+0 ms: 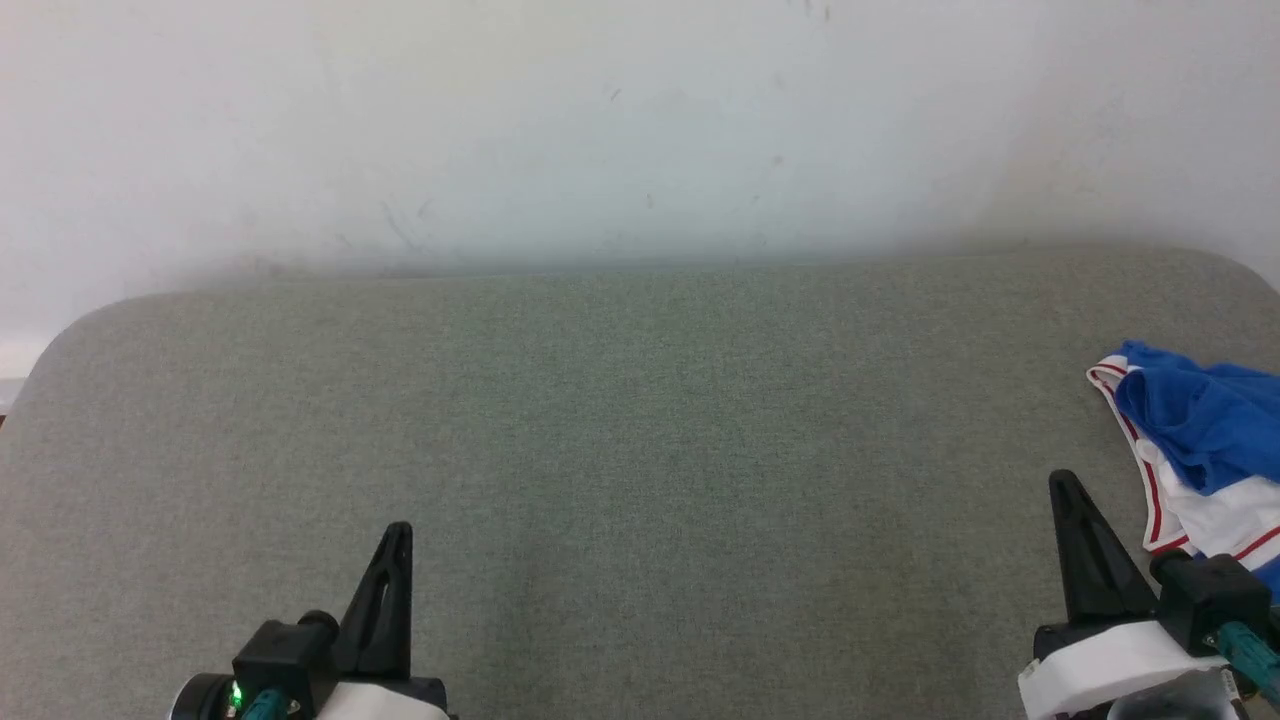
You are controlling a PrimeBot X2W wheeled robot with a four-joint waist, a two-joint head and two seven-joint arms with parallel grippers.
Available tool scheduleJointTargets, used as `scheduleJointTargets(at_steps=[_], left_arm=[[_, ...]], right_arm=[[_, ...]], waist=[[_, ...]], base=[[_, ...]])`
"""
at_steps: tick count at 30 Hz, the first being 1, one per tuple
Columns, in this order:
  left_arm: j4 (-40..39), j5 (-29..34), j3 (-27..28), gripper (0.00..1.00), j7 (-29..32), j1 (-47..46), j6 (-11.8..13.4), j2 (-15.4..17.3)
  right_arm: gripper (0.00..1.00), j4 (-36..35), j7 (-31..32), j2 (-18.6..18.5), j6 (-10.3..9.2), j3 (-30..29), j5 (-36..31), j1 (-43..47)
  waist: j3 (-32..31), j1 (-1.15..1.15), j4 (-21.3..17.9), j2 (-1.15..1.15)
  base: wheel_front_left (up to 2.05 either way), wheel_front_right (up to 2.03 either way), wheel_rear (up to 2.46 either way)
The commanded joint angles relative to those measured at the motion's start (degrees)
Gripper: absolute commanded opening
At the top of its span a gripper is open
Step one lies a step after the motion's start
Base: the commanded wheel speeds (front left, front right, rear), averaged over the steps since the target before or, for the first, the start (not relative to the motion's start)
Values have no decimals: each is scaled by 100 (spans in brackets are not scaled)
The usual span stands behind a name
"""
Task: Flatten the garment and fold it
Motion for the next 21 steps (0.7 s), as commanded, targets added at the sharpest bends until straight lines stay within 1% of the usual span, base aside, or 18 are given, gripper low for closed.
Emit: scheduleJointTargets(at_steps=[1,21], left_arm=[[25,72,54,0,40,-156,-40,-49],[86,307,195,0,262,-319,-78,-169]], right_arm=[[0,-30,40,7,-4,34,-49,-91],[0,-65,262,10,-6,136,-96,-185]], waist=[[2,0,-4,0],[23,0,-41,0]], base=[[0,0,0],[0,0,0]])
